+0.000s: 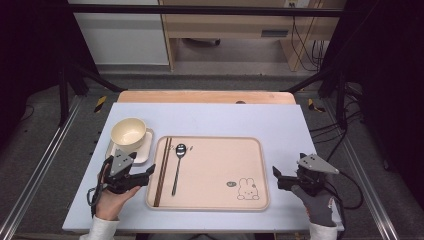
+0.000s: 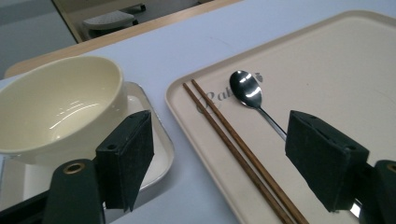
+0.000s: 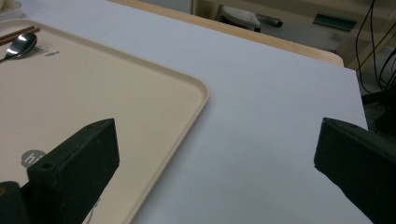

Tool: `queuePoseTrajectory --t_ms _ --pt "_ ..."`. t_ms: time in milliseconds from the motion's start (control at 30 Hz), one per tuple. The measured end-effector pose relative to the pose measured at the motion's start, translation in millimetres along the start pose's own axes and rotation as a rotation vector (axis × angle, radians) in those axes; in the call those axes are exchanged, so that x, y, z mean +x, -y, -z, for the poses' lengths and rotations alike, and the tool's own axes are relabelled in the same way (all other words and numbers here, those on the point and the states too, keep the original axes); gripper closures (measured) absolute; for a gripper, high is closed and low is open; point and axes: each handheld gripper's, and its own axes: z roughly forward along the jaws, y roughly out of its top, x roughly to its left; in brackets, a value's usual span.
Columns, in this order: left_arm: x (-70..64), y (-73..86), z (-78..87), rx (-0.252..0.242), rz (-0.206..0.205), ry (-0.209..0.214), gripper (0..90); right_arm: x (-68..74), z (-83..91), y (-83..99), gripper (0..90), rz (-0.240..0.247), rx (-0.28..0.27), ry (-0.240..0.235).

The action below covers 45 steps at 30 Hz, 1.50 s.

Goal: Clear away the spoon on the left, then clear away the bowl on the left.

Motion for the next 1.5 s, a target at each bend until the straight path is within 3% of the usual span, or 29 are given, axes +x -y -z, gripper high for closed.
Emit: queuePoseTrajectory --t_ms 433,1100,1500 --pt "23.5 -1.9 12.0 -0.037 0.074 -0.057 22.2 -1.6 0.9 -0.2 0.4 -0.002 -0.003 0.005" --pt "56.5 -18.2 14.3 -0.048 0.114 -0.117 20.4 -3.6 3.5 -0.5 0.4 -0.011 -0.007 0.010" --pt "81.4 -24.7 8.9 -0.038 0.165 -0.144 20.1 -3.9 3.6 -0.6 0.4 -0.012 -0.009 0.009"
